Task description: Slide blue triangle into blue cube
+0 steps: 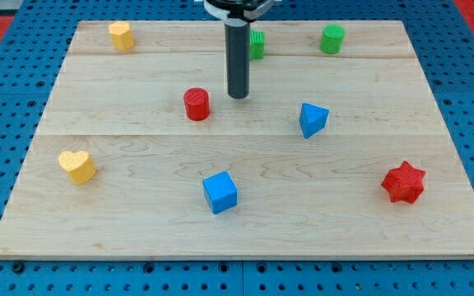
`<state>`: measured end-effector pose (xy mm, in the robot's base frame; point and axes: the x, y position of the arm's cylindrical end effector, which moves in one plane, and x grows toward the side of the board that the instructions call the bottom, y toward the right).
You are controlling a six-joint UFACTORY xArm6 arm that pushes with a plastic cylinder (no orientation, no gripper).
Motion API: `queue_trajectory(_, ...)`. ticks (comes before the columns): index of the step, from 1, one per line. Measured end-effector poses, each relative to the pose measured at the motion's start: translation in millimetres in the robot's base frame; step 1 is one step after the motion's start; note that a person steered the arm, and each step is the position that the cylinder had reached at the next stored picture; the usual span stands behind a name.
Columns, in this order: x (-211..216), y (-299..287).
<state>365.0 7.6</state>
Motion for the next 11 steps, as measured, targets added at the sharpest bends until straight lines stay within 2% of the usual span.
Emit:
queue_trajectory(3,11.7,125.1)
queue_trajectory(4,33.3,130.3)
queue_trajectory(5,43.1,89.8)
queue_trajectory(7,85.1,81.2)
queue_trajectory(8,87.7,28.0)
queue_trajectory(9,104.6,31.5)
queue_trajectory(10,103.3,34.4)
queue_trajectory(11,113.8,12.9)
